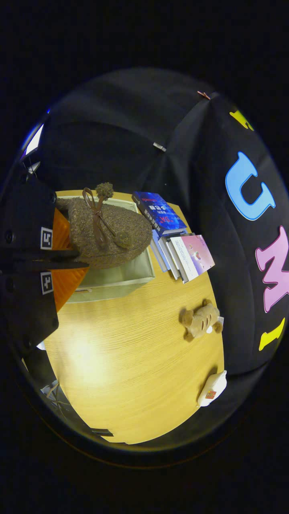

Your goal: Open the storage box then place both shoes into the box .Put the left shoe in first, then the right shoe, with the right side of both shoes facing outward in a uniform manner.

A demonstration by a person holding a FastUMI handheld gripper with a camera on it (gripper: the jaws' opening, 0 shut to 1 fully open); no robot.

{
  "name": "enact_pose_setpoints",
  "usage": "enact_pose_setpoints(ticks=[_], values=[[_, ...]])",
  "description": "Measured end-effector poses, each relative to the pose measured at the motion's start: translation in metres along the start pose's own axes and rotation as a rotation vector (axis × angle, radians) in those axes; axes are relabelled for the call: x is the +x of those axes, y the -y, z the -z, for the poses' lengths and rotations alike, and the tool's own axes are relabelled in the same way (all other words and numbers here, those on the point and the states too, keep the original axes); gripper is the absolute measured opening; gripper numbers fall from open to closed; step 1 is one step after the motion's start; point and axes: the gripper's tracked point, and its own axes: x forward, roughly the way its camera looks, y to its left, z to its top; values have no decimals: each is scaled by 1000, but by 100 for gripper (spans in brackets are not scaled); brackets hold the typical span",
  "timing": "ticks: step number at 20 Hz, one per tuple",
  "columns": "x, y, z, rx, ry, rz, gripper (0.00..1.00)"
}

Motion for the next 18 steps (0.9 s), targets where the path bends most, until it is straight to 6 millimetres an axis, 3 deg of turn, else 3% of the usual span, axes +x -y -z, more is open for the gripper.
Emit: enact_pose_setpoints(ticks=[2, 4, 6, 8, 10, 11, 18], values=[[8, 1, 8, -13, -18, 18, 6], [10, -6, 17, -6, -38, -8, 18], [3, -12, 15, -11, -19, -38, 36], [-4, -14, 12, -42, 2, -64, 67], [-16, -10, 7, -79, 31, -82, 84], [-24, -5, 2, -98, 55, -85, 97], [-85, 53, -63, -204, 287, -68, 99]])
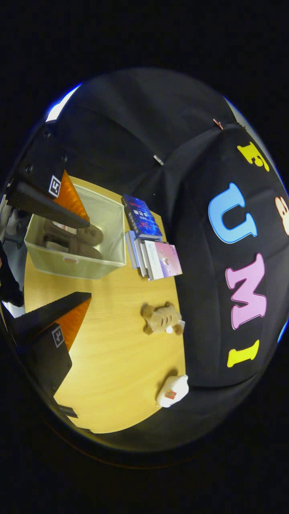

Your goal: Open the storage box then place both shoes into the box .Put the left shoe in first, then the right shoe, with the right side of both shoes facing outward in a uniform manner.

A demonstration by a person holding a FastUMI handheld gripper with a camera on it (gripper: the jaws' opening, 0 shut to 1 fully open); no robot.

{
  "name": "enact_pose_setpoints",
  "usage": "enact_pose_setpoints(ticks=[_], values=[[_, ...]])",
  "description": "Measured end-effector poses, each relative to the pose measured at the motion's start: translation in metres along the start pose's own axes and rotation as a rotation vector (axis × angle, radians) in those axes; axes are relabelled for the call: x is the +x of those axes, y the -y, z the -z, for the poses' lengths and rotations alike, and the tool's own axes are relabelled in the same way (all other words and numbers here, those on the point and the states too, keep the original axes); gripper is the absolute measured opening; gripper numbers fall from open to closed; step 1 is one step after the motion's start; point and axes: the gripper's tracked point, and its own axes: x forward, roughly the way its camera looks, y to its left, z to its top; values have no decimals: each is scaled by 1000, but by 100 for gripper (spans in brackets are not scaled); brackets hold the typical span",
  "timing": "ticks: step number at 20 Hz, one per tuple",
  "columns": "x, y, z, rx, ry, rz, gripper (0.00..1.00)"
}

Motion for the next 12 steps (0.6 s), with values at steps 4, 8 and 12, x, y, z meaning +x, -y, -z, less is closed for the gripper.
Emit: enact_pose_setpoints(ticks=[4, 8, 12], values=[[-27, 51, -42, -51, 118, 33, 99], [-49, 102, -74, -127, 234, 80, 99], [-72, 139, -105, -126, 357, 91, 98]])
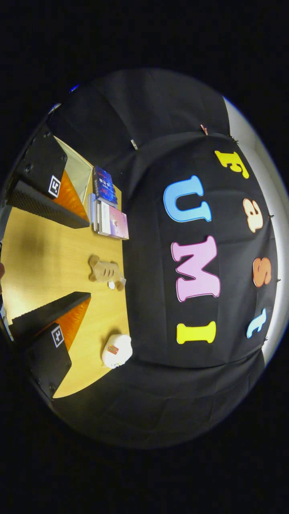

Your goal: Open the storage box then place both shoes into the box .Put the left shoe in first, then the right shoe, with the right side of both shoes facing outward in a uniform manner.

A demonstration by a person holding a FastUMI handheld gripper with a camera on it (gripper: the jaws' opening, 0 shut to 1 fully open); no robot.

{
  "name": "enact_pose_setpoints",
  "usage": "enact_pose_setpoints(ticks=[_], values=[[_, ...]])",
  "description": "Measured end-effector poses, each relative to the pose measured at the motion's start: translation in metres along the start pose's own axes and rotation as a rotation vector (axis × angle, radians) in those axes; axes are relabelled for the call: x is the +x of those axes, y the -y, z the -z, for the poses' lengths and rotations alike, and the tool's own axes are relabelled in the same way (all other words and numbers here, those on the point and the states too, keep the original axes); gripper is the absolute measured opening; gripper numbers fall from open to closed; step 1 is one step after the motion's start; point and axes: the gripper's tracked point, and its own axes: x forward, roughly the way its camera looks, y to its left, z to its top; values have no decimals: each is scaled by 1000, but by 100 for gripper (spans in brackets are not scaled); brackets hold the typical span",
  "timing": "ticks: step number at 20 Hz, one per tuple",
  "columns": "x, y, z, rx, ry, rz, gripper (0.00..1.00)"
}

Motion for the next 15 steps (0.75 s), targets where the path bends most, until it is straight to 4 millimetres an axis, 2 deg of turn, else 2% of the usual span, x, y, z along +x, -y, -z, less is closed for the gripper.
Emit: enact_pose_setpoints(ticks=[2, 5, 8, 11, 15], values=[[-3, 21, -13, -14, 54, 14, 98], [-1, 55, -18, -78, 80, 70, 99], [0, 66, -23, -92, 103, 54, 98], [3, 77, -14, -118, 71, 19, 99], [-1, 88, -13, -164, 71, -32, 99]])
